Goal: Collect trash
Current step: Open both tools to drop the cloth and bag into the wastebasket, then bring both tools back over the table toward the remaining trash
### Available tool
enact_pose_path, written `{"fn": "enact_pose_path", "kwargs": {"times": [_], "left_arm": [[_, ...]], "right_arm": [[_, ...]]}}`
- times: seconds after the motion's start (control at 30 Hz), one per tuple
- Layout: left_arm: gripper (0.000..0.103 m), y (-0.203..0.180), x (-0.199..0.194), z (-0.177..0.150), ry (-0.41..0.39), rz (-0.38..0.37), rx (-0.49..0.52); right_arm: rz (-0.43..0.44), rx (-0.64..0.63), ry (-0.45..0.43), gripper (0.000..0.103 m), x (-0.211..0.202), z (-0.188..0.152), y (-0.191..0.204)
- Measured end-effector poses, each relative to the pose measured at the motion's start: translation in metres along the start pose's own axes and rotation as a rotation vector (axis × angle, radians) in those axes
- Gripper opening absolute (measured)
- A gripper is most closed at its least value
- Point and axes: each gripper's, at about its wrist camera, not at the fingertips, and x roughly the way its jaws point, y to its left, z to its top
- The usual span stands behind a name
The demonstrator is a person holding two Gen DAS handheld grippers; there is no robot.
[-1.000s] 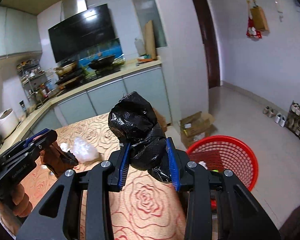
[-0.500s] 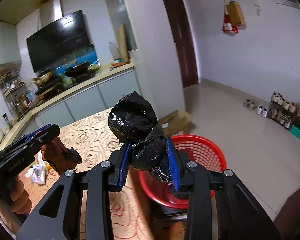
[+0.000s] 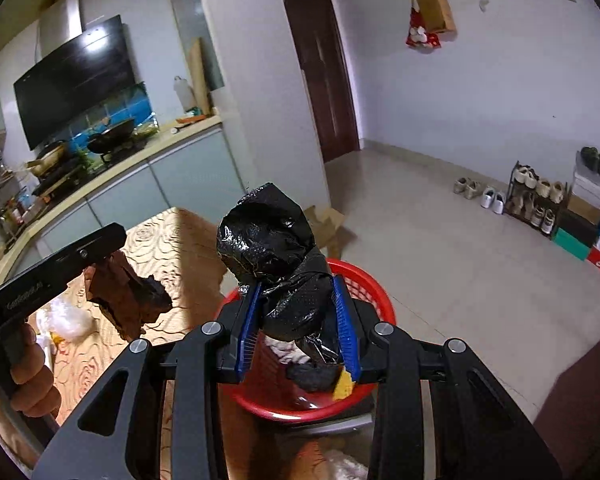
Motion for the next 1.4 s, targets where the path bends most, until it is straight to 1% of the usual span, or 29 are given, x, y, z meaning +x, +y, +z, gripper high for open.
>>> {"fn": "enact_pose_path", "kwargs": {"times": [0.17, 0.5, 0.63, 0.8, 0.83, 0.87, 0.9, 0.93, 0.97, 1.07, 1.23, 1.4], "left_arm": [[0.029, -0.005, 0.027, 0.001, 0.041, -0.033, -0.015], [0.029, -0.010, 0.077, -0.007, 0.122, -0.034, -0.019], [0.029, -0.012, 0.092, -0.007, 0.142, -0.036, -0.012], [0.029, -0.015, 0.104, -0.005, 0.153, -0.046, -0.003], [0.031, -0.016, 0.105, -0.005, 0.155, -0.047, -0.002], [0.034, -0.017, 0.107, -0.005, 0.155, -0.049, 0.000], [0.037, -0.019, 0.108, -0.005, 0.154, -0.049, 0.003], [0.043, -0.020, 0.108, -0.005, 0.152, -0.052, 0.006], [0.047, -0.022, 0.108, -0.005, 0.148, -0.053, 0.007], [0.055, -0.024, 0.105, -0.005, 0.144, -0.055, 0.013], [0.061, -0.022, 0.092, -0.006, 0.127, -0.042, 0.022], [0.065, -0.015, 0.068, -0.007, 0.088, -0.001, 0.029]], "right_arm": [[-0.024, 0.008, 0.041, 0.034, 0.016, -0.003, -0.010], [-0.060, 0.009, 0.119, 0.034, 0.056, -0.013, -0.018], [-0.075, 0.010, 0.154, 0.034, 0.073, -0.019, -0.023], [-0.081, 0.014, 0.173, 0.035, 0.086, -0.023, -0.026], [-0.080, 0.016, 0.178, 0.036, 0.088, -0.023, -0.027], [-0.077, 0.019, 0.180, 0.040, 0.089, -0.023, -0.027], [-0.078, 0.025, 0.178, 0.048, 0.089, -0.024, -0.028], [-0.082, 0.029, 0.172, 0.053, 0.088, -0.024, -0.029], [-0.084, 0.031, 0.166, 0.053, 0.087, -0.024, -0.029], [-0.080, 0.033, 0.164, 0.053, 0.086, -0.024, -0.030], [-0.069, 0.042, 0.146, 0.053, 0.074, -0.023, -0.030], [-0.054, 0.039, 0.123, 0.053, 0.060, -0.022, -0.025]]}}
